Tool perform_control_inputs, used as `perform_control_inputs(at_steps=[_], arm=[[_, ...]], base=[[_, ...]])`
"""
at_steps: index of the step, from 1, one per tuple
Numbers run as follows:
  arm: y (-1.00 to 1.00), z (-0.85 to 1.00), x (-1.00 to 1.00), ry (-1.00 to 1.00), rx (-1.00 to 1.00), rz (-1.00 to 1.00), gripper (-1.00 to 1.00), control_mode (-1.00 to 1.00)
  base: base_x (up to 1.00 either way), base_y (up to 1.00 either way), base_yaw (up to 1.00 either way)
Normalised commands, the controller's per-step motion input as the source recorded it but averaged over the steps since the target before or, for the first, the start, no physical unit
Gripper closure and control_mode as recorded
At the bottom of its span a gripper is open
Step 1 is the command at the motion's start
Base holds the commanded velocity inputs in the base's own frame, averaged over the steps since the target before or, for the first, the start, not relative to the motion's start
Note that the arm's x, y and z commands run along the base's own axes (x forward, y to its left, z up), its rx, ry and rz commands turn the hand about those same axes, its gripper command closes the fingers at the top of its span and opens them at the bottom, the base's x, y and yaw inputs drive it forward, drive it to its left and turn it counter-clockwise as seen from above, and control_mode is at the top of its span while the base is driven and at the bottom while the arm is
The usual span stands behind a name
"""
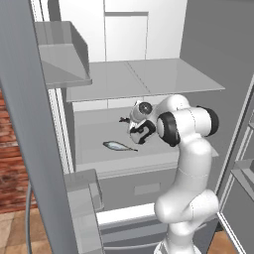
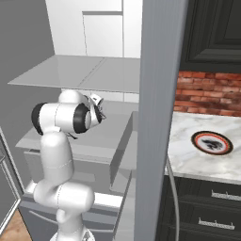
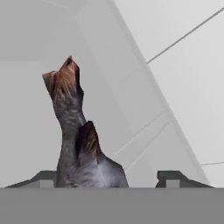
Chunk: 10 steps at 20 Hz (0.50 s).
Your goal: Place the fish on the counter behind the older fish on the same shelf of the fridge to maintain FIFO order. Close the fridge door when finished.
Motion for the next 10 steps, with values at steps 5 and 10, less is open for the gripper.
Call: perform_control_inputs(at_steps=[5,10], arm=[[0.18,0.0,-0.04,-0.01,-0.05,0.0,-1.0,-1.0],[0.0,0.0,-0.4,-0.05,0.0,0.0,-1.0,-1.0]], base=[[0.0,0.0,0.0],[0.0,0.0,0.0]])
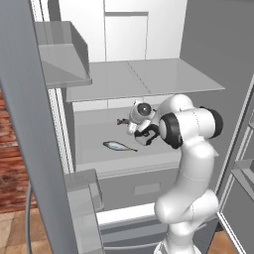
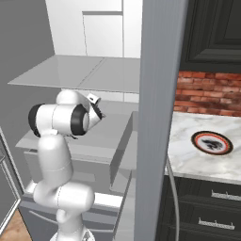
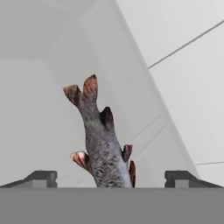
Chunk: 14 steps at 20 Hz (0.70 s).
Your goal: Place the fish on the counter behind the older fish on the same shelf of the fridge to maintain FIFO order. Close the fridge door when finished.
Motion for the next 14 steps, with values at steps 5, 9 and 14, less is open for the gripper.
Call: perform_control_inputs(at_steps=[5,9,14], arm=[[0.0,0.13,-0.47,-0.05,0.0,0.0,-1.0,-1.0],[0.0,0.28,-0.5,0.0,0.0,0.0,-1.0,-1.0],[0.0,0.36,-0.64,0.0,0.0,0.0,-1.0,-1.0]], base=[[0.0,0.0,0.0],[0.0,0.0,0.0],[0.0,0.0,0.0]])
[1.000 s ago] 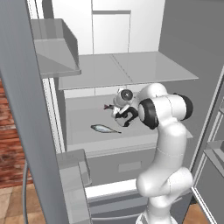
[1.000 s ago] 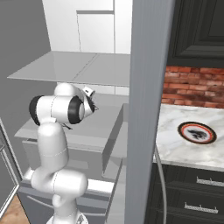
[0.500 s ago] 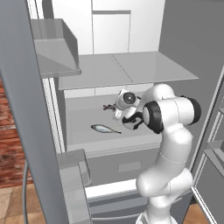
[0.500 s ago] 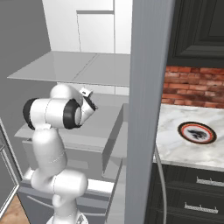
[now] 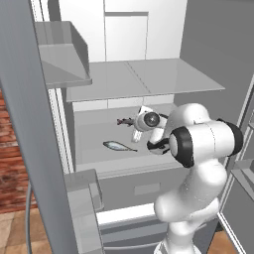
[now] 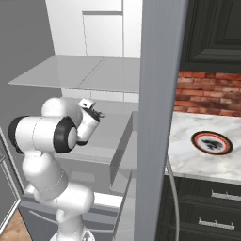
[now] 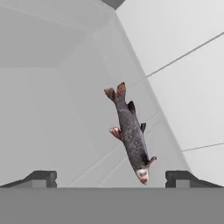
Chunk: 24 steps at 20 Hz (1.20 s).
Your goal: Place the fish on the counter behind the older fish on the same shelf of the fridge to maintain FIFO order. Close the fridge door when finished.
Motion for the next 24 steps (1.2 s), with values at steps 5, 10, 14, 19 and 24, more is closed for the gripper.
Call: perform_control_inputs(at_steps=[5,10,14,19,24], arm=[[0.0,0.43,-0.63,0.0,0.0,0.0,-1.0,-1.0],[0.0,0.65,-0.55,0.0,0.0,-0.02,-1.0,-1.0],[0.0,0.99,-0.47,0.0,0.0,-0.03,-1.0,-1.0],[0.0,1.0,-0.54,0.01,0.0,-0.05,-1.0,-1.0],[0.0,1.0,-0.5,0.02,0.0,-0.07,-1.0,-1.0]], base=[[0.0,0.0,0.0],[0.0,0.0,0.0],[0.0,0.0,0.0],[0.0,0.0,0.0],[0.0,0.0,0.0]])
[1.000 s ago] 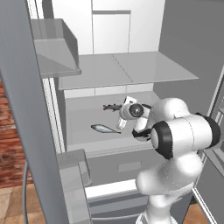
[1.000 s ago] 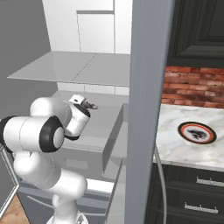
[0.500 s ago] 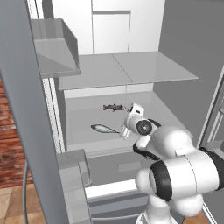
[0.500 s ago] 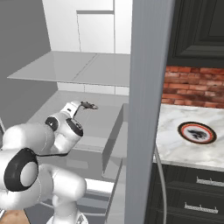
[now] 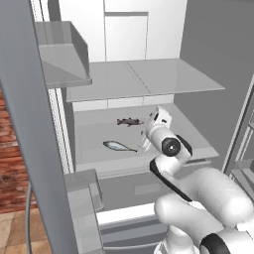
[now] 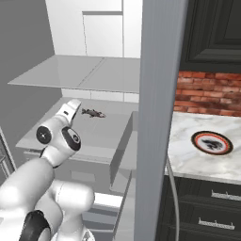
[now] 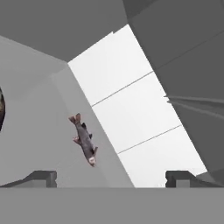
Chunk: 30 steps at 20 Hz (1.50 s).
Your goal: Place the fish on the counter behind the older fish on the same shelf of the fridge to maintain FIFO order. Close the fridge door when finished.
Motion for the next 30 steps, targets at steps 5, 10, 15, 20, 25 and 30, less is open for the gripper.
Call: perform_control_inputs(at_steps=[5,10,15,20,25,30], arm=[[0.0,0.87,-0.65,0.03,0.0,-0.13,-1.0,-1.0],[0.0,0.27,-0.89,0.09,0.0,-0.19,-1.0,-1.0],[0.0,0.0,-1.0,0.02,0.0,-0.21,-1.0,-1.0],[-0.26,0.0,-0.85,0.08,0.0,-0.12,-1.0,-1.0],[-0.75,0.0,-0.39,0.08,0.05,-0.01,-1.0,-1.0],[-0.38,-0.16,-0.03,0.04,0.03,-0.06,-1.0,-1.0]], base=[[0.0,0.0,0.0],[0.0,0.0,0.0],[0.0,0.0,0.0],[0.0,0.0,0.0],[0.0,0.0,0.0],[0.0,0.0,0.0]])
